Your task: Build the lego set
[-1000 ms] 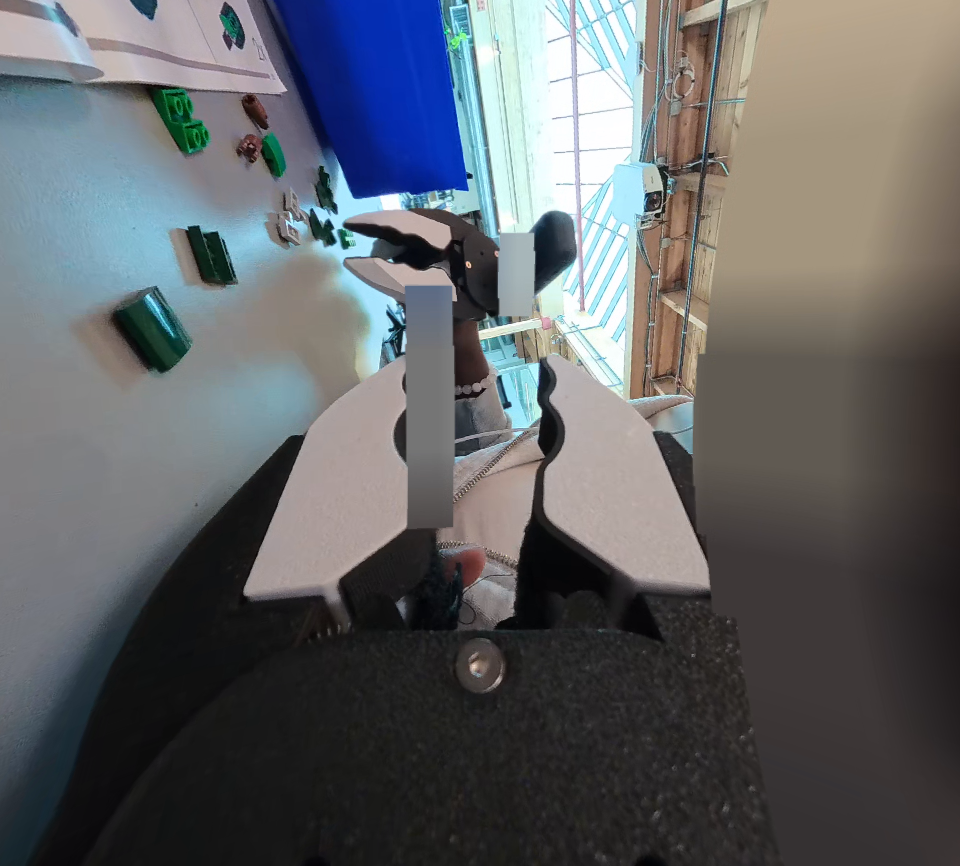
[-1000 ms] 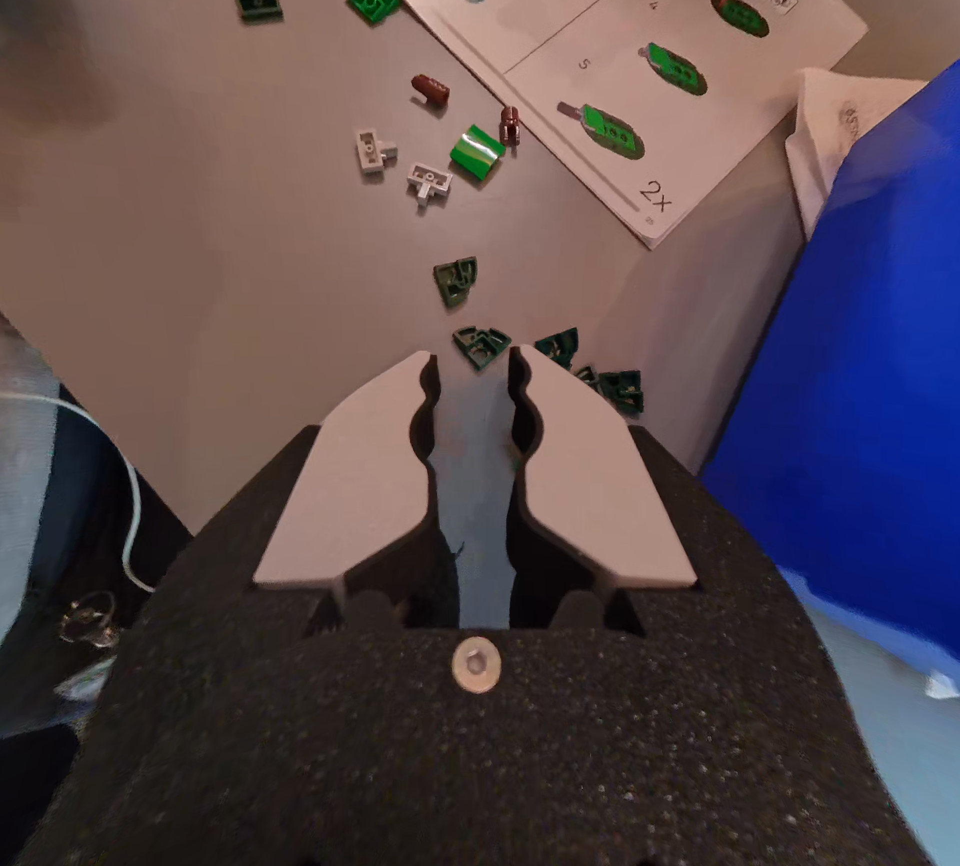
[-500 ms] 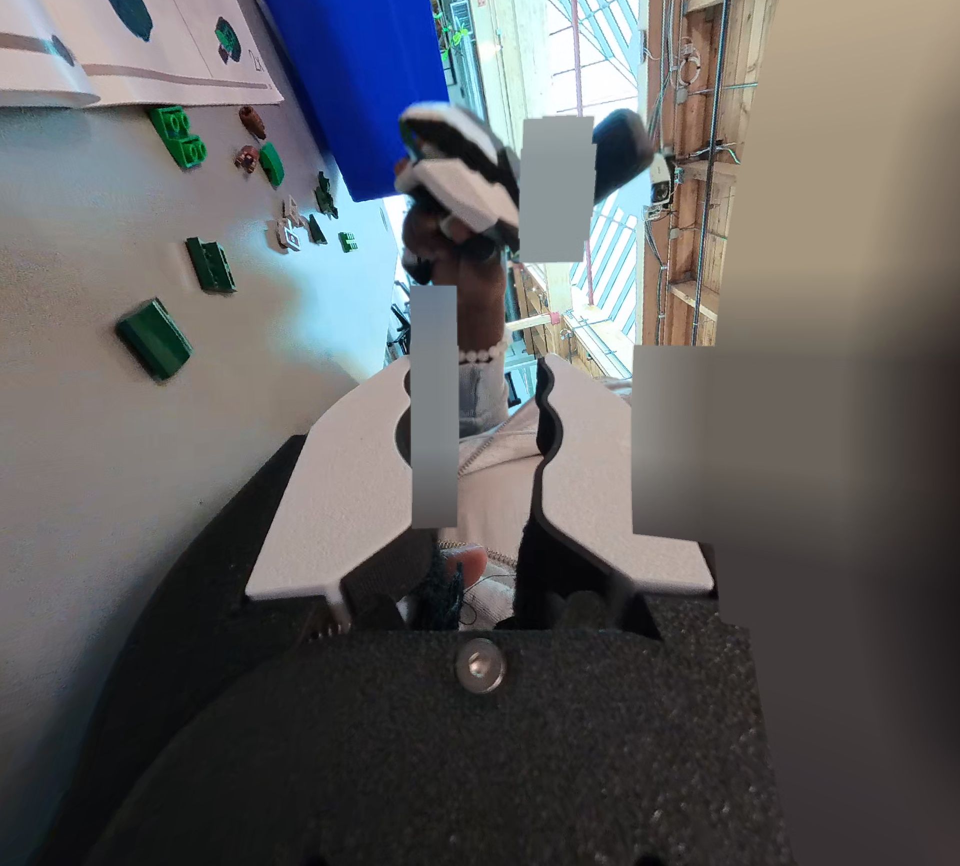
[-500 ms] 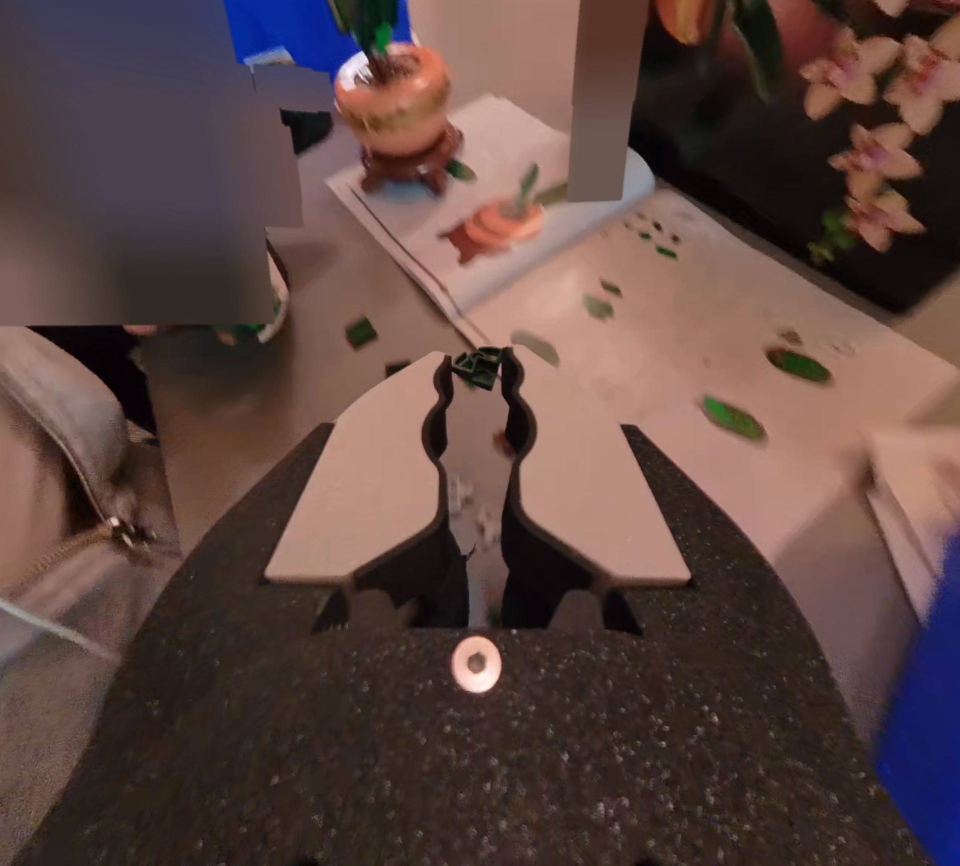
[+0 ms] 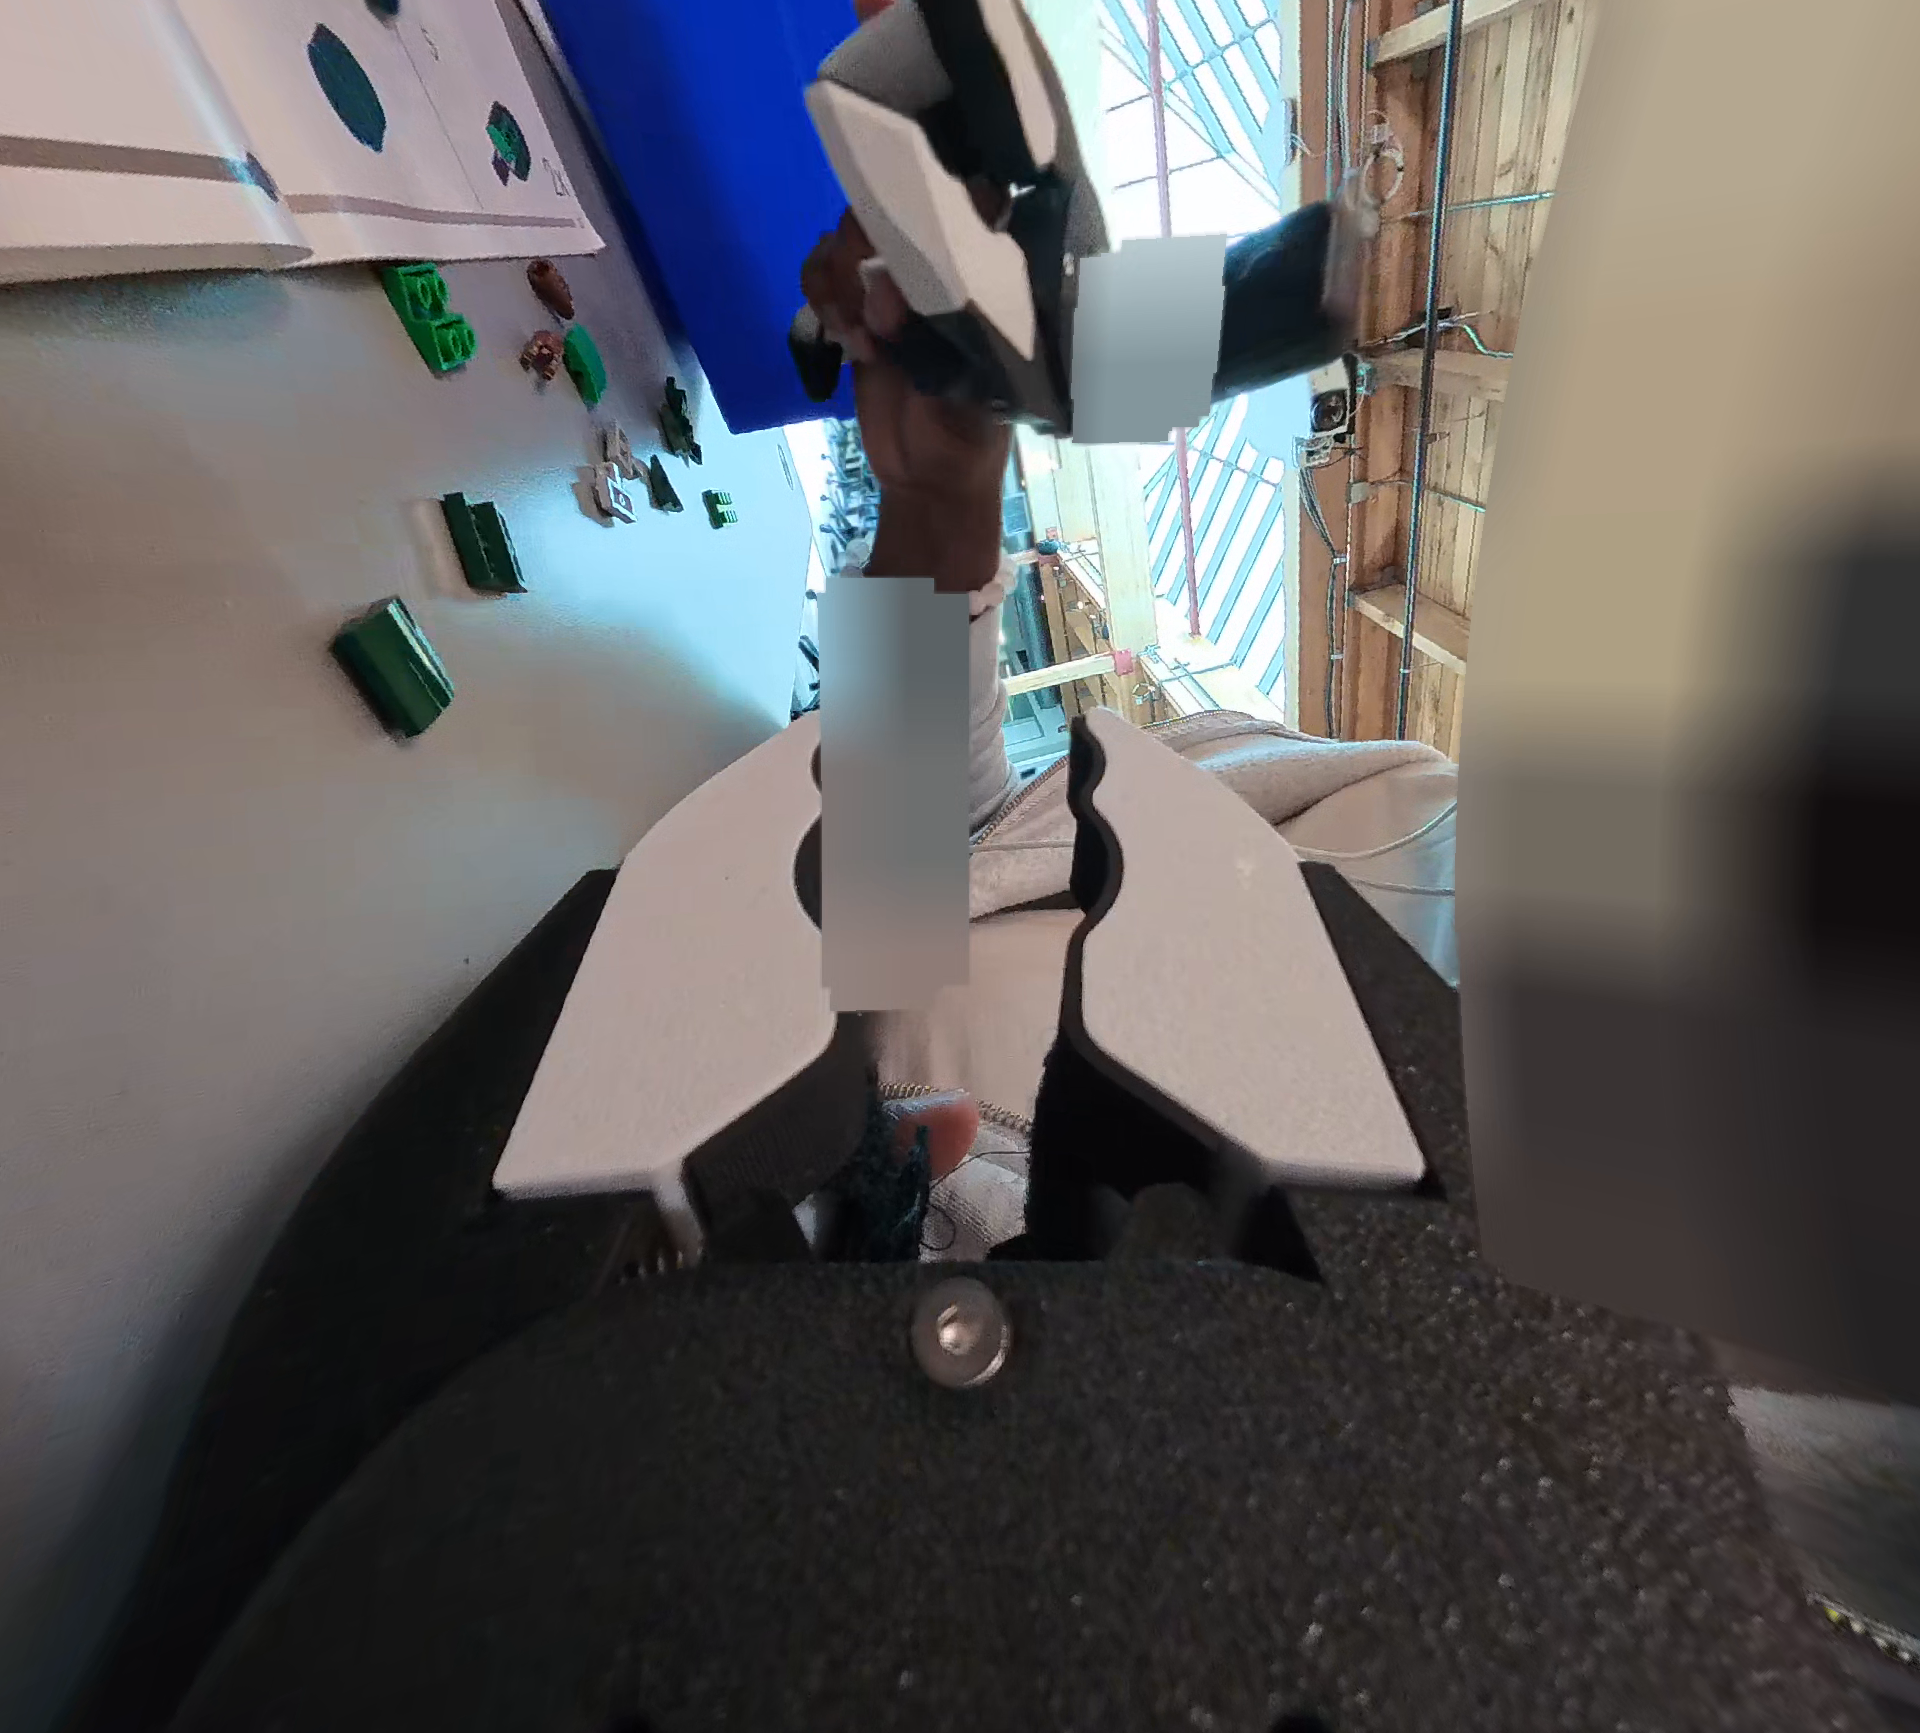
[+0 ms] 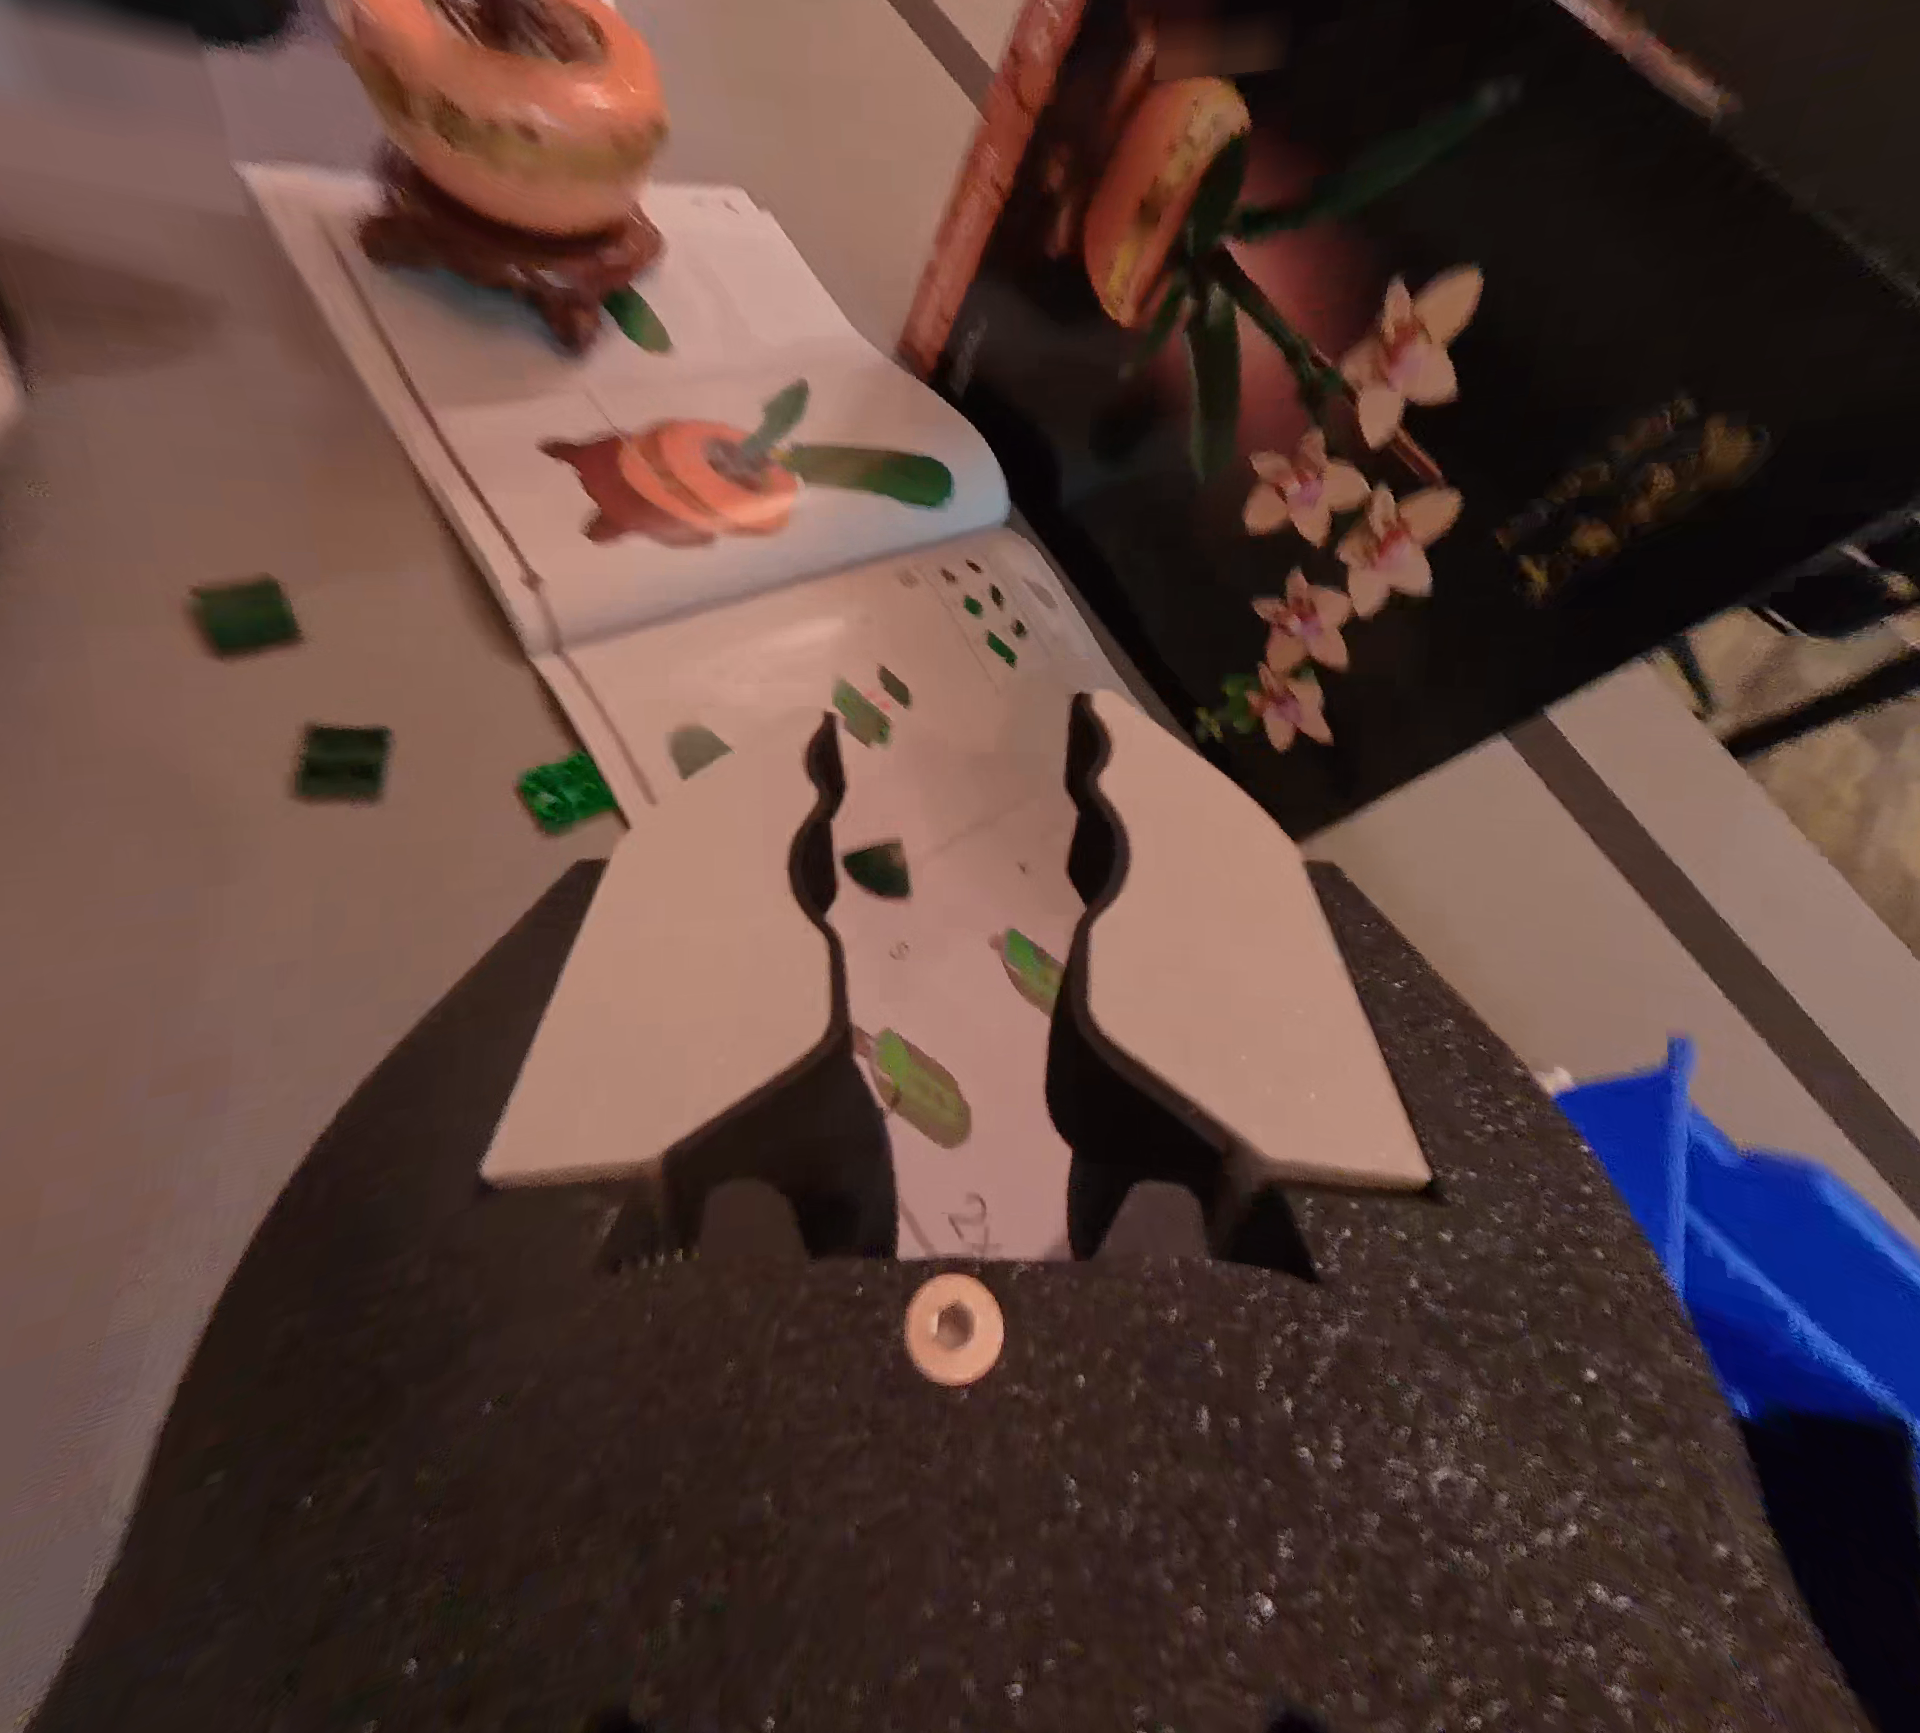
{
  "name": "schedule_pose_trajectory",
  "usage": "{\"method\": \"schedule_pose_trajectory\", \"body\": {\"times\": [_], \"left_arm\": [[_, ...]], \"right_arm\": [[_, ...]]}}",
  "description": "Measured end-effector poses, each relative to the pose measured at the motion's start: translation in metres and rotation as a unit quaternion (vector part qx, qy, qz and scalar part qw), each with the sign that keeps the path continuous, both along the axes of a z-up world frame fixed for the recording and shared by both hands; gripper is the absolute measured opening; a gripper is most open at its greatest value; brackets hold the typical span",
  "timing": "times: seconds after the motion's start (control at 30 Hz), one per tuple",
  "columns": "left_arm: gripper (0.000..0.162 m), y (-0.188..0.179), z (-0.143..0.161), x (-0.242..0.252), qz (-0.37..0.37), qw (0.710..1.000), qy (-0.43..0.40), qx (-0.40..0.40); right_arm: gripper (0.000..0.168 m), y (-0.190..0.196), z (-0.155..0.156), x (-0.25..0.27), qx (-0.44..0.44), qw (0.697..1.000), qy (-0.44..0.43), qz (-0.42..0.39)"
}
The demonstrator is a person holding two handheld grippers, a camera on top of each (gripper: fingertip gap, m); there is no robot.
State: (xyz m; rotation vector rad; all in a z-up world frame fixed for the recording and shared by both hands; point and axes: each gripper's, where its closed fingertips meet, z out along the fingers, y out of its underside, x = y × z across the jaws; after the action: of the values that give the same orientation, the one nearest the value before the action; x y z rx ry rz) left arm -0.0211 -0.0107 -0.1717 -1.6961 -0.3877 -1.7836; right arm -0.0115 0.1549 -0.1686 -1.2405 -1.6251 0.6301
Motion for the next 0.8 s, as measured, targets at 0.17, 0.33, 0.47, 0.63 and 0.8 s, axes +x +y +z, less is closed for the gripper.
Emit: {"method": "schedule_pose_trajectory", "body": {"times": [0.17,0.33,0.47,0.63,0.8], "left_arm": [[0.039,0.0,0.0,-0.003,0.003,1.0,-0.003,0.001],[0.038,-0.001,0.002,-0.003,0.003,1.0,-0.005,0.0],[0.038,0.003,0.0,-0.007,0.01,1.0,-0.008,-0.002],[0.038,0.006,-0.002,-0.012,0.015,1.0,-0.009,-0.005],[0.038,0.006,-0.003,-0.017,0.025,1.0,-0.004,-0.008]], "right_arm": [[0.024,0.013,-0.06,0.009,-0.084,0.987,-0.125,-0.064],[0.045,0.012,-0.085,0.0,-0.212,0.956,-0.17,-0.114],[0.041,0.013,-0.085,-0.004,-0.234,0.949,-0.165,-0.13],[0.022,0.008,-0.086,-0.009,-0.208,0.956,-0.169,-0.118],[0.017,0.006,-0.086,-0.01,-0.216,0.956,-0.172,-0.099]]}}
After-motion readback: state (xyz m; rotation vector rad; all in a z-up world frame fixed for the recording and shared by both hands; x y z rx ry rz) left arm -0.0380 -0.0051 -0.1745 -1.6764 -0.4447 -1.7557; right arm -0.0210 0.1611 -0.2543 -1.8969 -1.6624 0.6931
